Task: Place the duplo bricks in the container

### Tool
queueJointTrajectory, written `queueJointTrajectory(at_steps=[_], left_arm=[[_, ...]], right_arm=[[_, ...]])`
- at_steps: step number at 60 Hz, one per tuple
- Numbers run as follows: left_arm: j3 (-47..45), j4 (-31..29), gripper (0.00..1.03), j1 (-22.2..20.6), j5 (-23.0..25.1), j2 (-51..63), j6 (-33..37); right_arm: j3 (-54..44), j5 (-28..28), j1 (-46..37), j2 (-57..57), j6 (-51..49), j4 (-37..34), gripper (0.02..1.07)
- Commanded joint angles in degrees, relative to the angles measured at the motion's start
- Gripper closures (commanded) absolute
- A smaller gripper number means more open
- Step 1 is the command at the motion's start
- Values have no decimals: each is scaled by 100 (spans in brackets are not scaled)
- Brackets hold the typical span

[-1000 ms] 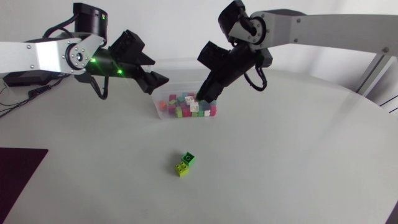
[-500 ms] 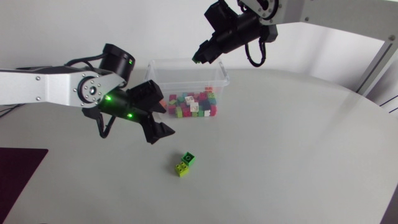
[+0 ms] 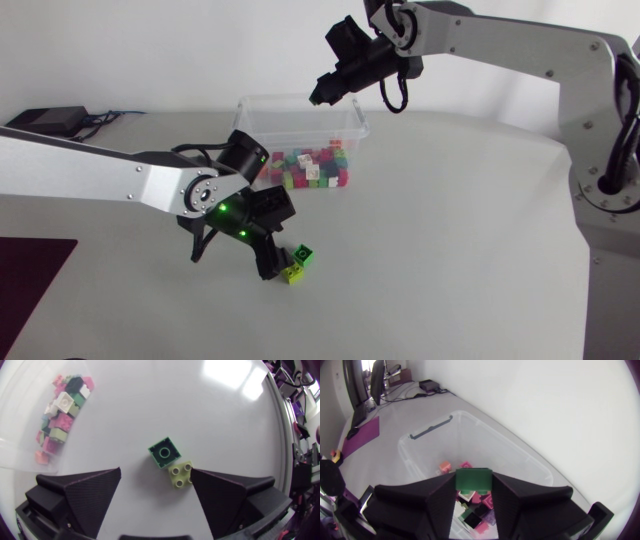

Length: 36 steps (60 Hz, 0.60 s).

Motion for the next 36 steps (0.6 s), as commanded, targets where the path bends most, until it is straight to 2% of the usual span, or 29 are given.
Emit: queueJointTrajectory(at_steps=[1,12,14,16,18,19,22,28,36], left_arm=[[-180,11,7,-85,-23,177,-124],[-286,55,7,-287,-58,352,-194],[-286,64,7,-287,-58,370,-194],[-286,72,7,-305,-67,414,-203],[-286,99,8,-323,-75,467,-212],[-286,107,8,-331,-93,484,-230],[-294,160,8,-358,-155,563,-247],[-268,239,13,-375,-207,678,-274],[-250,239,29,-393,-207,704,-291]], right_arm=[[194,28,-49,266,116,68,71],[484,142,-57,592,169,68,70],[528,169,-57,618,204,68,67],[572,195,-57,662,239,59,57],[616,222,-57,671,274,42,41],[624,248,-57,671,274,24,29],[642,248,-57,653,309,-55,6],[405,248,-66,389,283,-116,6],[-369,239,-75,-226,178,-72,6]])
